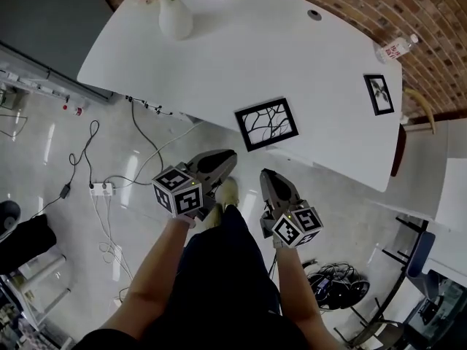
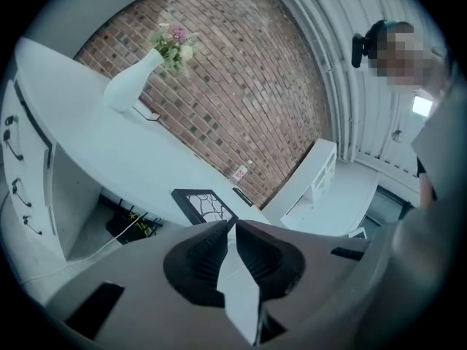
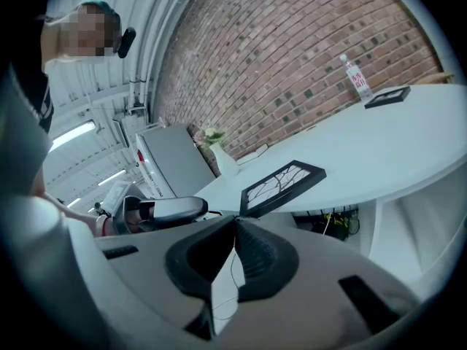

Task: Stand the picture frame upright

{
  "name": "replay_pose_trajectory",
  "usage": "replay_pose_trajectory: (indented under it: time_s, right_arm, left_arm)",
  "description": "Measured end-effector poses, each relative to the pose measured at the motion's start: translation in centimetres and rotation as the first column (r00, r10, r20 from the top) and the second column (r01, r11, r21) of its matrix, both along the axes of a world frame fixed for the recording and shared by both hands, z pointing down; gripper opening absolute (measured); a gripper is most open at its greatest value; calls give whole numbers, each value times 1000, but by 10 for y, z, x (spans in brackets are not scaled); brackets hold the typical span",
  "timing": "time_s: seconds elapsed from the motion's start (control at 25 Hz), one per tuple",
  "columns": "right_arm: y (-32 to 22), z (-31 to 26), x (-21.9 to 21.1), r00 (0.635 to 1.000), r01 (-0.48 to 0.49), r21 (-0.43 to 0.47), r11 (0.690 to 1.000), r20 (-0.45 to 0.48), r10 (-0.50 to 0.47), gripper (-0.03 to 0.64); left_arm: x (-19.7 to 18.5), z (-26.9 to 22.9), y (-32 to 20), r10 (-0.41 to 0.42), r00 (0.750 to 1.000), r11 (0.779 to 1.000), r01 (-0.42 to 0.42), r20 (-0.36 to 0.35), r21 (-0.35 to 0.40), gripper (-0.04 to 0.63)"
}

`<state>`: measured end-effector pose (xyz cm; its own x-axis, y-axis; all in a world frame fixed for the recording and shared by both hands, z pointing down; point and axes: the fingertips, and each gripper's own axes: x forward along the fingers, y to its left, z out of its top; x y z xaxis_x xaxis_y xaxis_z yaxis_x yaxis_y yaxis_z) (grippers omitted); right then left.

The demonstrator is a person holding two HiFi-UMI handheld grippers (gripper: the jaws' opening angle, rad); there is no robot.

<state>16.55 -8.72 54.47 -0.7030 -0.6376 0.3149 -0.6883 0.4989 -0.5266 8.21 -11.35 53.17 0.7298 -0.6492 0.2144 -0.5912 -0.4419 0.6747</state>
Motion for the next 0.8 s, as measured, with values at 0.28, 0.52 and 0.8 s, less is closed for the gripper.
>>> replay_pose_trajectory:
  time_s: [0.28,0.52,0.8]
  right_arm:
    - [-23,20,-8,999,45,-22,999,-7,-45,3]
    - [-32,33,-10,998,58,-44,997,-1,-58,3]
    - [-38,43,-3,999,28,-78,997,30,-26,3]
  left_arm:
    - [23,33,-22,-6,991,988,-15,-131,-156,154]
    - [27,56,-43,-101,955,952,10,-281,-306,219]
    - [36,65,-53,-160,913,910,-11,-375,-415,92]
